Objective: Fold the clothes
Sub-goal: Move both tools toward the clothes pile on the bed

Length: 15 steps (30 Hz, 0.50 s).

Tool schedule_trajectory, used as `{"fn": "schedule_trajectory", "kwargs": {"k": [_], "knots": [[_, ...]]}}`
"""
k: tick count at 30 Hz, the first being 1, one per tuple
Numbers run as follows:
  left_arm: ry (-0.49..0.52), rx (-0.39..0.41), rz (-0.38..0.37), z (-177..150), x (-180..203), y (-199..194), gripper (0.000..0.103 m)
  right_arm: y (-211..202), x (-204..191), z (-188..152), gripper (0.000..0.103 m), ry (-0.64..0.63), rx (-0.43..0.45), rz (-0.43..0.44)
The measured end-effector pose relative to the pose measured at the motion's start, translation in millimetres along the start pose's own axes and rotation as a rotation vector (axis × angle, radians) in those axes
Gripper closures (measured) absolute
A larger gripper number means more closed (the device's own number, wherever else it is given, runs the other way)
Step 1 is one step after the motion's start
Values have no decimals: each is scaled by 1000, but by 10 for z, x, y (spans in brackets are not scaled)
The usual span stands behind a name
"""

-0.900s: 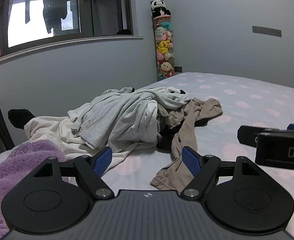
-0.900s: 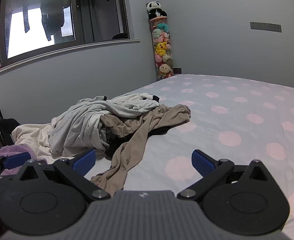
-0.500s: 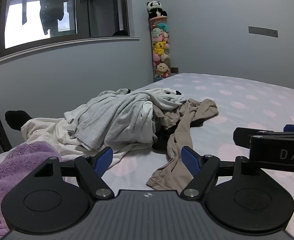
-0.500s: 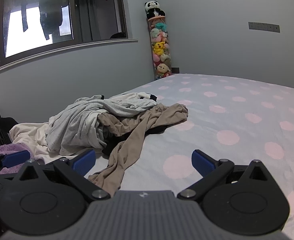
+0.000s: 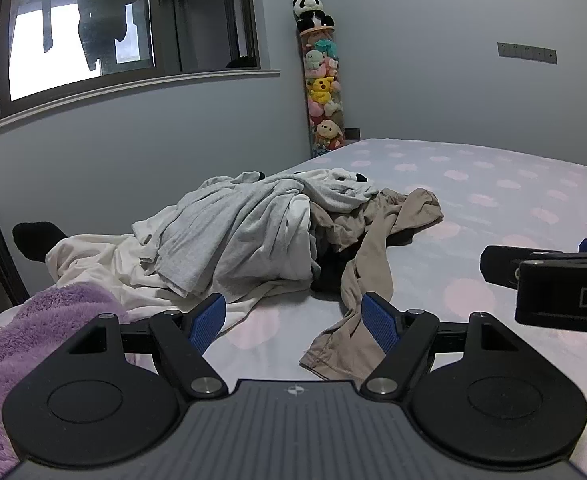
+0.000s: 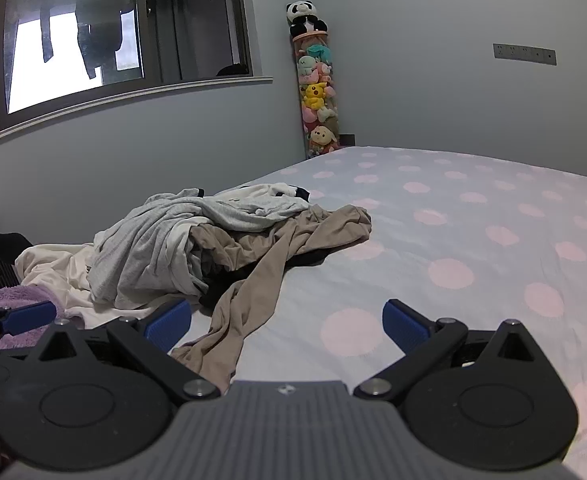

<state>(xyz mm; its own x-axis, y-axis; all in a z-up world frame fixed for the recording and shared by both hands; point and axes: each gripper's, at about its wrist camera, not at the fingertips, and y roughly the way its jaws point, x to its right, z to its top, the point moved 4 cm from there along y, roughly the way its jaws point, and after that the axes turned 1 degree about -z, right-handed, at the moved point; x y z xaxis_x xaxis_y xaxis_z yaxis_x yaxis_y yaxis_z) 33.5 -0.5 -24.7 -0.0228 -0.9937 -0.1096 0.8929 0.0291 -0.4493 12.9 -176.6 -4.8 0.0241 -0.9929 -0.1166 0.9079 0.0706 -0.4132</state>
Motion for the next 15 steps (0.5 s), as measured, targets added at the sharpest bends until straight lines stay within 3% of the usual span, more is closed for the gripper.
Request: {"fn": "schedule_trajectory", "kwargs": {"k": [15], "knots": [[-15, -35, -9, -35, 4, 69, 29, -4, 15, -24, 1, 7, -8, 14]]}}
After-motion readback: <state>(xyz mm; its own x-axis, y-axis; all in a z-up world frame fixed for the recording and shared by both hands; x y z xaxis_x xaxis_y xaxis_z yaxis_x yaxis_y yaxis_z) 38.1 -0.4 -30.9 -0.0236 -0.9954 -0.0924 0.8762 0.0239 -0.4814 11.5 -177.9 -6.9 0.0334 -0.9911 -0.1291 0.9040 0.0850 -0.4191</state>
